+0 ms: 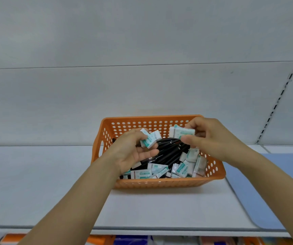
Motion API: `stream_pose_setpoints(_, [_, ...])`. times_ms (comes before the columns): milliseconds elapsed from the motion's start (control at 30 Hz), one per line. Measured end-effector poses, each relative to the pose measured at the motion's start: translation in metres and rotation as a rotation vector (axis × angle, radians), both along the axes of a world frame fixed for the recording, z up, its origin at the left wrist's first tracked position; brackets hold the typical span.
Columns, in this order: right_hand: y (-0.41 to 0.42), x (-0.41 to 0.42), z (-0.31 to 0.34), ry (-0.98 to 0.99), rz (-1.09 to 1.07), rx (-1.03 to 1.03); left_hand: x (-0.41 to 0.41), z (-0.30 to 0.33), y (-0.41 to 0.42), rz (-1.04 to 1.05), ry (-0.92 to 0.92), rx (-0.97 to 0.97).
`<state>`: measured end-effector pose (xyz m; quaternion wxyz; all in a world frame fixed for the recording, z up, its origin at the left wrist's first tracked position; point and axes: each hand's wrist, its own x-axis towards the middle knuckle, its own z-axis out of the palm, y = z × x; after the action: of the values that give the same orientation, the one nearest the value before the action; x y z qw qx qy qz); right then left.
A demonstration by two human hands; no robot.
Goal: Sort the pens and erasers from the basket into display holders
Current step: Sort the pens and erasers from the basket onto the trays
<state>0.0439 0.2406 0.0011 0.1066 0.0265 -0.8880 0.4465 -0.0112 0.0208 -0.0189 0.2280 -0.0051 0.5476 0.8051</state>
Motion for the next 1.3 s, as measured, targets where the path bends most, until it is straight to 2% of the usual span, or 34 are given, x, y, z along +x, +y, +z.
stream_pose_setpoints(67, [0.003, 0.006, 0.002, -0.047, 0.019, -0.192, 0.004, 0.001, -0.001, -0.002, -0.020, 0.097])
stream_pose_setpoints(133, [0.003, 0.014, 0.000, -0.039, 0.030, -0.269, 0.008, 0.003, 0.003, -0.020, 0.023, 0.120])
stream_pose_setpoints(300, [0.012, 0.038, -0.009, 0.053, 0.000, -0.412, 0.032, 0.014, 0.024, -0.073, 0.222, 0.014])
stream_pose_setpoints(467, [0.064, 0.071, -0.017, 0.129, -0.102, -0.493, 0.074, 0.025, 0.066, -0.128, 0.444, -0.076])
stream_pose_setpoints(567, [0.118, 0.082, -0.035, 0.036, -0.218, -0.407, 0.109, 0.016, 0.112, -0.247, 0.501, -0.078])
stream_pose_setpoints(633, [0.153, 0.088, -0.054, -0.089, -0.264, -0.266, 0.129, -0.004, 0.153, -0.323, 0.525, -0.148])
stream_pose_setpoints(700, [0.180, 0.093, -0.074, -0.193, -0.272, -0.132, 0.137, -0.031, 0.194, -0.322, 0.542, -0.304])
stream_pose_setpoints(800, [0.207, 0.092, -0.093, -0.224, -0.272, 0.009, 0.126, -0.064, 0.236, -0.222, 0.555, -0.585])
stream_pose_setpoints(900, [0.222, 0.084, -0.101, -0.226, -0.255, 0.173, 0.104, -0.083, 0.252, -0.186, 0.681, -0.963])
stream_pose_setpoints(967, [0.229, 0.078, -0.103, -0.232, -0.244, 0.278, 0.094, -0.086, 0.259, -0.222, 0.737, -1.123])
stream_pose_setpoints(1033, [0.236, 0.075, -0.105, -0.234, -0.236, 0.376, 0.089, -0.085, 0.264, -0.276, 0.874, -1.254])
stream_pose_setpoints(1133, [0.247, 0.077, -0.107, -0.192, -0.233, 0.378, 0.088, -0.082, 0.260, -0.374, 1.040, -1.246])
stream_pose_setpoints(1233, [0.253, 0.078, -0.107, -0.147, -0.247, 0.290, 0.088, -0.082, 0.247, -0.575, 1.091, -1.152])
stream_pose_setpoints(1300, [0.252, 0.077, -0.108, -0.190, -0.213, 0.369, 0.087, -0.084, 0.243, -0.584, 1.106, -1.124])
